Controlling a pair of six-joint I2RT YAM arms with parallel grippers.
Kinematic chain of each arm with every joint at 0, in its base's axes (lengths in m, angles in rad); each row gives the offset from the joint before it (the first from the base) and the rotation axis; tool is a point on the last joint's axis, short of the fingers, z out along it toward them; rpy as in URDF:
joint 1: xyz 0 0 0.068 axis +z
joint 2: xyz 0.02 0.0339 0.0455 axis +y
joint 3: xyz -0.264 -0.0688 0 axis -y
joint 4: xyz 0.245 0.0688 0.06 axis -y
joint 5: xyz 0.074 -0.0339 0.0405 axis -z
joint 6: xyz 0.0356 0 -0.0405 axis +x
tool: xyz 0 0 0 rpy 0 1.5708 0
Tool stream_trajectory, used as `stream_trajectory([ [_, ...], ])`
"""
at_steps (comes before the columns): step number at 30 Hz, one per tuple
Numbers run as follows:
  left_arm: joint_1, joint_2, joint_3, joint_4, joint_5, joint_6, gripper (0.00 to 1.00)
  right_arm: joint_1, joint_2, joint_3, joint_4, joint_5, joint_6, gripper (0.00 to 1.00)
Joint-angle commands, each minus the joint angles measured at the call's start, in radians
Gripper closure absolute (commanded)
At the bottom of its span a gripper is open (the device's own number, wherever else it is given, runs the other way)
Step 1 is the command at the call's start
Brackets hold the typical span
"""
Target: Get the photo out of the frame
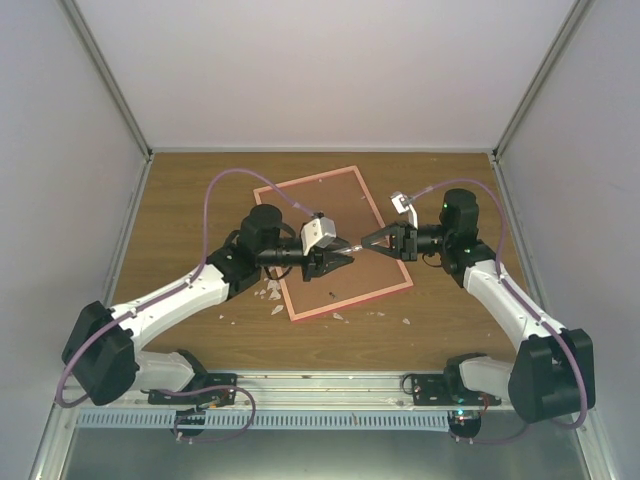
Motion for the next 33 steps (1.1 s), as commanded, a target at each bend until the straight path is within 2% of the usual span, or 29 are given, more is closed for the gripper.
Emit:
stream_trajectory([
  [1,0.006,0.026,-0.008,0.097,0.039,-0.02,0.66,-0.004,-0.012,-0.011,0.04,-0.017,0.029,1.0],
  [10,0.007,0.039,-0.011,0.12,0.061,-0.032,0.75,-0.004,-0.009,-0.015,0.049,-0.017,0.038,1.0],
  [19,0.019,0.032,-0.033,0.184,0.09,-0.069,0.77,-0.004,-0.016,-0.034,0.087,-0.016,0.07,1.0],
  [29,0.021,0.029,-0.03,0.179,0.126,-0.075,0.98,-0.003,-0.019,-0.054,0.097,-0.01,0.077,1.0],
  [33,0.022,0.021,-0.032,0.136,0.089,-0.076,1.0,-0.009,-0.007,-0.016,-0.02,0.017,-0.023,0.86],
])
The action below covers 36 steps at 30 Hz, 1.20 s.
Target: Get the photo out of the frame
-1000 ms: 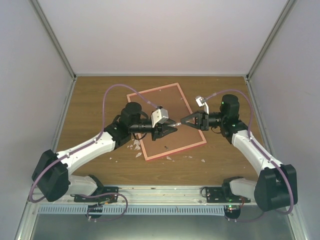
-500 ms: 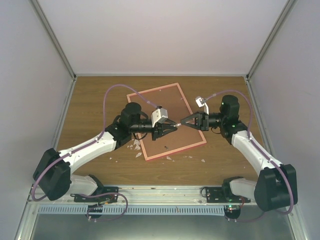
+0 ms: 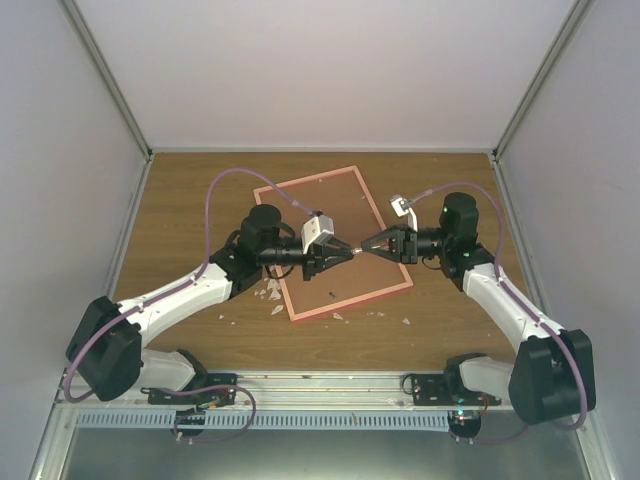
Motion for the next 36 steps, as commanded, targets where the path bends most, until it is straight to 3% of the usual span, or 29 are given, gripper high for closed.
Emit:
stream_trajectory([
  [1,0.001,-0.017,-0.006,0.016,0.004,0.003,1.0,-0.011,0.008,0.046,-0.145,0.048,-0.124,0.82],
  [3,0.001,-0.02,-0.006,-0.023,-0.038,-0.006,1.0,-0.02,0.023,0.072,-0.221,0.076,-0.183,0.73],
  [8,0.001,-0.025,-0.01,-0.138,-0.182,-0.056,1.0,-0.055,0.07,0.109,-0.337,0.162,-0.277,0.61],
  [16,0.006,-0.023,-0.031,-0.284,-0.393,-0.158,1.0,-0.065,0.192,0.192,-0.519,0.582,-0.436,0.53],
  [23,0.082,0.018,-0.064,-0.276,-0.315,-0.31,1.0,-0.063,0.278,0.188,-0.547,0.952,-0.442,0.53],
  [36,0.124,0.057,-0.083,-0.287,-0.266,-0.392,1.0,-0.032,0.477,0.221,-0.525,1.142,-0.447,0.52],
])
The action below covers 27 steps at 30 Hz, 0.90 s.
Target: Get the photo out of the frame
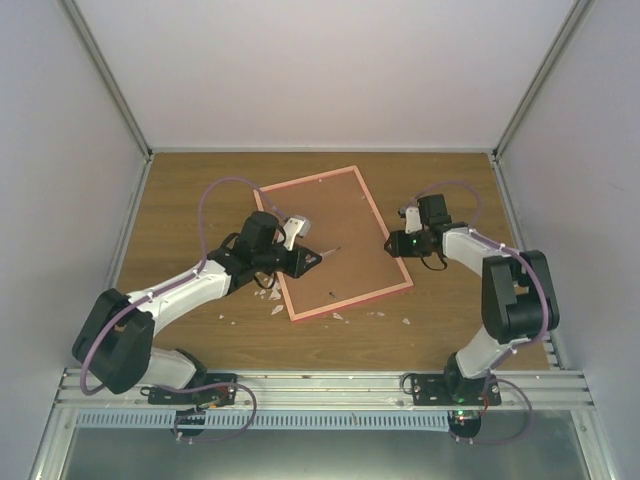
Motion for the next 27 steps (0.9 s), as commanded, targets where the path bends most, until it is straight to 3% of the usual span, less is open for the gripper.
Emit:
stream_trajectory([
  [1,0.01,0.013,-0.016,0.021,0.027,-0.03,1.0,0.015,0.052,0.043,0.008,0.09,-0.017,0.52],
  [11,0.01,0.044,-0.012,0.024,0.057,-0.041,1.0,0.081,0.062,0.002,-0.04,0.029,-0.012,0.59],
  [22,0.01,0.077,-0.026,0.051,0.097,-0.047,1.0,0.247,-0.112,-0.171,-0.04,-0.053,0.116,0.6],
  [27,0.01,0.087,-0.032,0.065,0.108,-0.046,1.0,0.262,-0.213,-0.207,-0.03,-0.077,0.138,0.6],
])
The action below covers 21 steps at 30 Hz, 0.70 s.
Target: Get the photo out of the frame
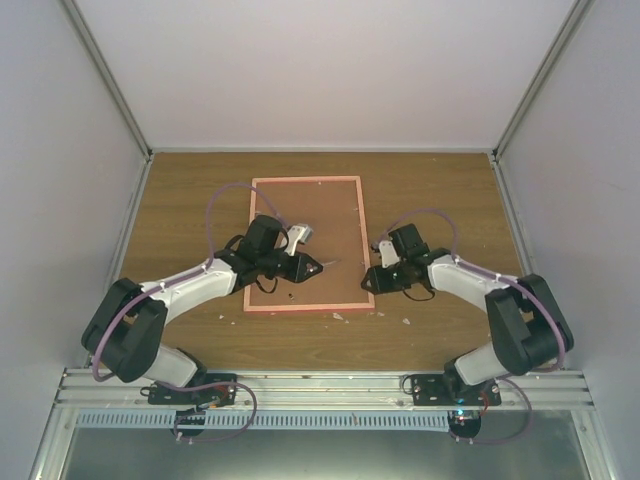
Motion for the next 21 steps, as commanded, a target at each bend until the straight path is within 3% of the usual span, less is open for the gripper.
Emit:
stream_trajectory([
  [1,0.004,0.019,-0.014,0.061,0.026,-0.003,1.0,0.01,-0.095,-0.014,0.006,-0.025,0.038,0.6],
  [10,-0.013,0.093,0.004,0.095,0.021,0.007,1.0,-0.122,-0.035,0.043,0.14,0.001,0.052,0.62],
  [21,-0.054,0.222,0.103,0.099,-0.007,0.046,1.0,-0.156,0.211,0.206,0.274,-0.044,0.083,0.64],
])
